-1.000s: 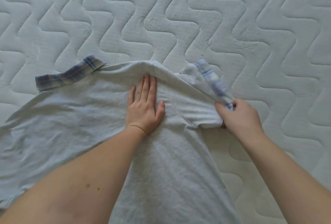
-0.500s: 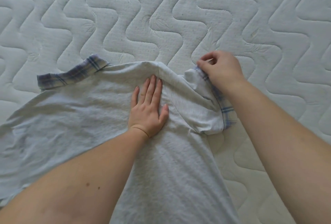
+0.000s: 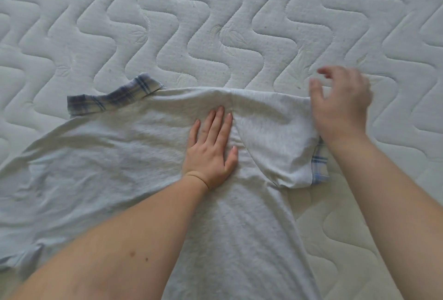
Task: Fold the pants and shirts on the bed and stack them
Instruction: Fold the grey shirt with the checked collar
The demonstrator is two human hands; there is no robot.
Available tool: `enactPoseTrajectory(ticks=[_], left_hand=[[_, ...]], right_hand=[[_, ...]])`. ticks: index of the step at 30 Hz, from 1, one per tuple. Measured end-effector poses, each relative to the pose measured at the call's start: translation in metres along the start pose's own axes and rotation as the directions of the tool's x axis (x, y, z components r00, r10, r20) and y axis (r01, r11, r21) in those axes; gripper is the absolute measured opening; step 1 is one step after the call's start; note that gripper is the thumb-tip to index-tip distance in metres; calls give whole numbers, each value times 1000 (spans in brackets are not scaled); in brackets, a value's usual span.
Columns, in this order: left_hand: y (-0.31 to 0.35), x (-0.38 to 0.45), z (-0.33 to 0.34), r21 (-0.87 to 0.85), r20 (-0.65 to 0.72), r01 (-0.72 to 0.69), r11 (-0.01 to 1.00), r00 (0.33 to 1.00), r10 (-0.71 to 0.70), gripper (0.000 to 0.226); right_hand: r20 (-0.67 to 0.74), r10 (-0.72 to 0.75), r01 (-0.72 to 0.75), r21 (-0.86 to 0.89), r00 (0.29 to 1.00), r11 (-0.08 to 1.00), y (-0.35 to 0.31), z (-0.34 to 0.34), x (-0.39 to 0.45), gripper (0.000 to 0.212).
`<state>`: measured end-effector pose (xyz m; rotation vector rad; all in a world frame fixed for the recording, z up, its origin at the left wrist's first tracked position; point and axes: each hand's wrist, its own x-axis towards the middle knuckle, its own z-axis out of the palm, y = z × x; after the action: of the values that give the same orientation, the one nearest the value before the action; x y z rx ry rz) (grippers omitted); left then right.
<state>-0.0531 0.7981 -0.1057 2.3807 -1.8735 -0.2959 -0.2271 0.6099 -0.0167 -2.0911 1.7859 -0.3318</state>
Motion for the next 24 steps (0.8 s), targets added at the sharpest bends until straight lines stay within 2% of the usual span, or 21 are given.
enactPoseTrajectory(ticks=[2, 3, 5, 7, 10, 12, 15, 20, 22, 24], left_hand=[[0, 0, 0, 0, 2, 1, 1000, 1000, -1, 72], [0, 0, -1, 0, 3, 3, 1000, 1000, -3, 72], [1, 0, -1, -1, 1, 1, 1000, 1000, -1, 72], [3, 0, -2, -1, -3, 1, 1000, 1000, -1, 71], [3, 0, -2, -11, -6, 13, 1000, 1000, -13, 71], [2, 0, -1, -16, 2, 8, 1000, 1000, -8, 70], [3, -1, -1, -14, 1, 4, 1000, 1000, -4, 71], [3, -1, -1, 21, -9, -5, 1000, 1000, 5, 73], [3, -2, -2, 26, 5, -12, 1000, 1000, 12, 74], [2, -2, -2, 19, 33, -16, 1000, 999, 15, 75]], right_hand=[[141, -239, 236, 42, 961, 971, -28, 10, 5, 29], [238, -303, 290, 90, 923, 953, -43, 17, 8, 30], [409, -343, 304, 160, 845, 939, -70, 36, 11, 37], [490, -353, 310, 171, 797, 935, -92, 56, 12, 44], [502, -392, 417, 67, 771, 906, -114, 84, 13, 41], [470, -391, 449, -13, 791, 893, -121, 96, 17, 31], [404, -378, 425, -30, 833, 905, -121, 104, 21, 22], [265, -414, 430, -1, 871, 903, -106, 98, 9, 35], [298, -415, 416, 64, 860, 907, -88, 83, 11, 46], [396, -396, 387, 106, 828, 916, -59, 63, 15, 54]])
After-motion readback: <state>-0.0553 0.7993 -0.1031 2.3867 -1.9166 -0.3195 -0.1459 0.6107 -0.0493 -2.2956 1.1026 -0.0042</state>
